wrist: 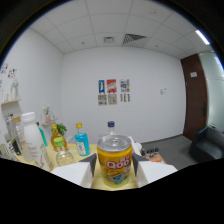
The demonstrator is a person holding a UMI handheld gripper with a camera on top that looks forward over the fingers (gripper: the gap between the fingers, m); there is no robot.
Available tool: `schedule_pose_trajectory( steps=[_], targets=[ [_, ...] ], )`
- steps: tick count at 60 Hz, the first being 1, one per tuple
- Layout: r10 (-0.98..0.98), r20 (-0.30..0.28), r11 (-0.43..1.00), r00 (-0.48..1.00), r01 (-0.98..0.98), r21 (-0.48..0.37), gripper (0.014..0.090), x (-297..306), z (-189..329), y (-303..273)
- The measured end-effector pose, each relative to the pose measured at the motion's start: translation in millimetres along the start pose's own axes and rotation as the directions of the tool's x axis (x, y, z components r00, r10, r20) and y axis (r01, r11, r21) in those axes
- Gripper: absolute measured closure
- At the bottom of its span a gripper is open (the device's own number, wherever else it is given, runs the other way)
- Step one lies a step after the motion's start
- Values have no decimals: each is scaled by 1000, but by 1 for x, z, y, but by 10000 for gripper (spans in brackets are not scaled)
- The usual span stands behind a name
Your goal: Make me a cup of Vodka Sunrise.
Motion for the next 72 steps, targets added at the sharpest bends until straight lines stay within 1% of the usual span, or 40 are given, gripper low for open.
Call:
schedule_pose_trajectory(
  steps=[6,34,42,49,58,66,72],
  targets=[
    [-2,-15,1000,1000,2,4,500,3,4,-3],
    [-35,-49,999,998,36,7,534,3,0,-7],
    [-15,-63,999,998,18,46,534,2,-25,-28],
    [-7,-66,998,998,10,57,534,-1,-56,-29],
    [5,-60,1000,998,-3,24,536,-13,-97,6],
    [25,-39,998,999,-27,-48,533,-35,-115,65],
    [-19,-50,994,999,14,-106,534,-45,-117,113]
  ],
)
